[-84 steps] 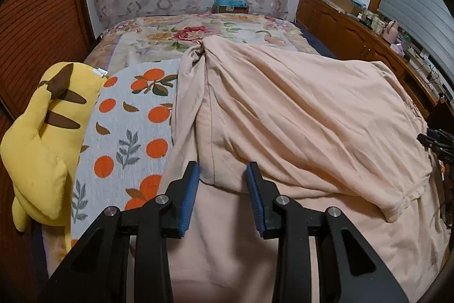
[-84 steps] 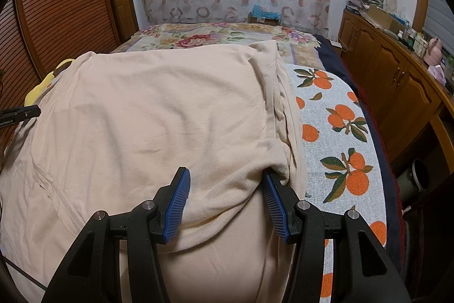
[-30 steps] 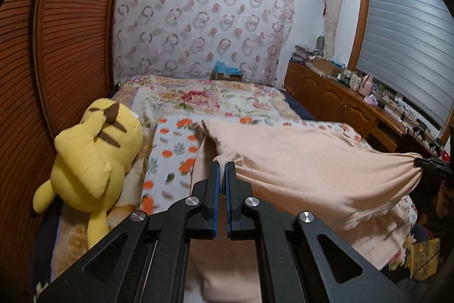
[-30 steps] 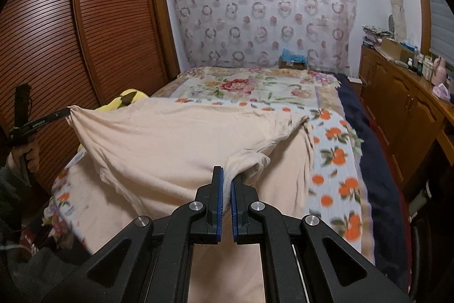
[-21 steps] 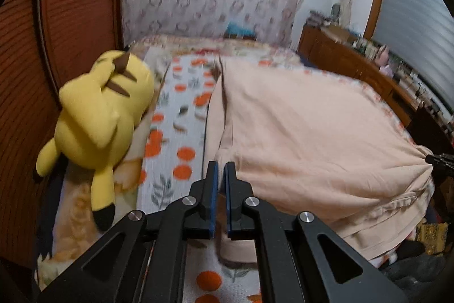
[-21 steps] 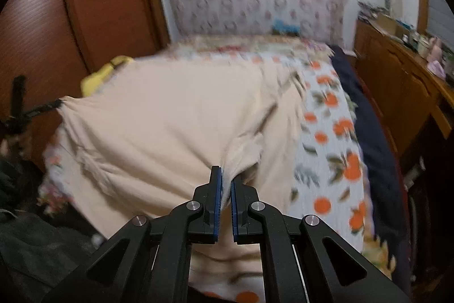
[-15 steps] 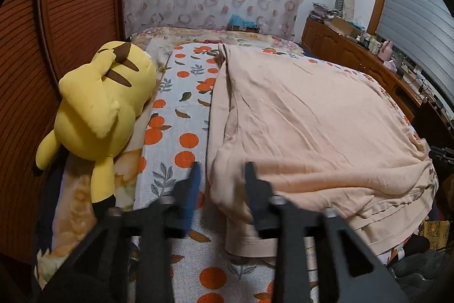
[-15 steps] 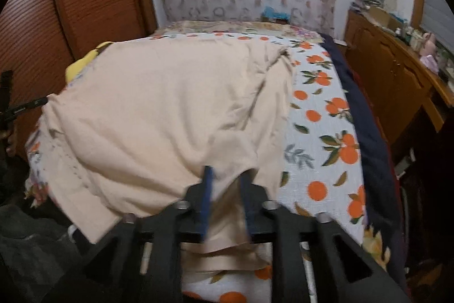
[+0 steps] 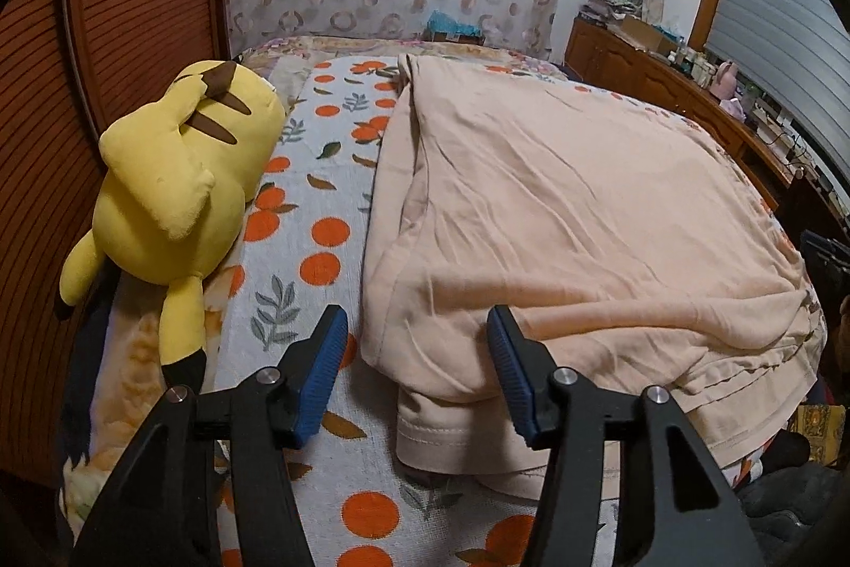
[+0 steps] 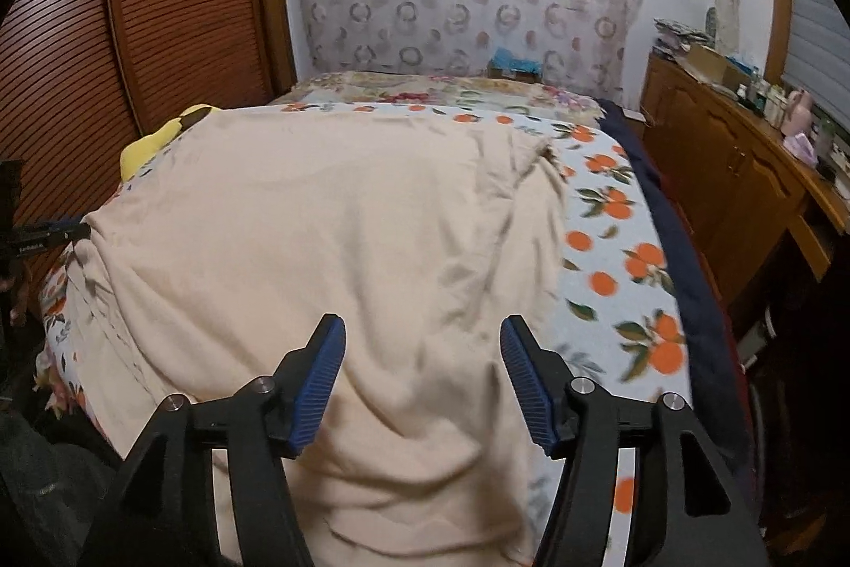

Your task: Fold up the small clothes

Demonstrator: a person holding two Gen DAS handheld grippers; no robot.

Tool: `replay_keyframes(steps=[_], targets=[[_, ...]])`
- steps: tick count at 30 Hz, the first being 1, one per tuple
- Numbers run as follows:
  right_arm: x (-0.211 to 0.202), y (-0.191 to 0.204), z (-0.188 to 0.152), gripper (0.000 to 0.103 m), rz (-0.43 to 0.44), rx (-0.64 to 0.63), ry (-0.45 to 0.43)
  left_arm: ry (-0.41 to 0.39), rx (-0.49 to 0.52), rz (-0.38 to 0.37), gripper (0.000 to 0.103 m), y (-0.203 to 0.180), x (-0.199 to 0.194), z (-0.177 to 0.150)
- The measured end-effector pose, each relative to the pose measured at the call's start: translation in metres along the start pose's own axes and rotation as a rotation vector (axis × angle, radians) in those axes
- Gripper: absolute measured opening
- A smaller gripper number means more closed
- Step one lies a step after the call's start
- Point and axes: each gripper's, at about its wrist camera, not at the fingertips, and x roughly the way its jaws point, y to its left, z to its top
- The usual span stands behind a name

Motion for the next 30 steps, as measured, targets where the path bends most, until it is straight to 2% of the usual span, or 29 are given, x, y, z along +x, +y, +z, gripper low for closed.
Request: replay_keyframes(steps=[12,18,23,26,29,30], targets=[[0.049,0.031,0.006,0.063,0.049,-0.019,0.033,0.016,-0.015,-0.004,0.056,0.000,0.004,-0.007],[0.071,0.043,0.004,0.063,0.011,-0.040,0.099,0.013,-0.018,-0.005,0.057,-0.001,0.004,-0.009],[0.075,0.050,0.006,0.064,-0.029,-0.073,0.108,0.007,-0.006,-0.019,0.058,-0.005,0.003,-0.011],[0.076,0.052,0.006,0.066,-0.044,-0.068,0.112,0.006,-0.001,-0.033,0.049,-0.007,0.003,-0.011],[0.074,0.055,0.008,0.069,-0.050,-0.058,0.117,0.012,-0.015,-0.065,0.030,-0.007,0.004,-0.009],[0.070,0.058,0.007,0.072,-0.056,-0.051,0.121,0.014,-0.015,-0.069,0.020,-0.008,0.004,-0.009]])
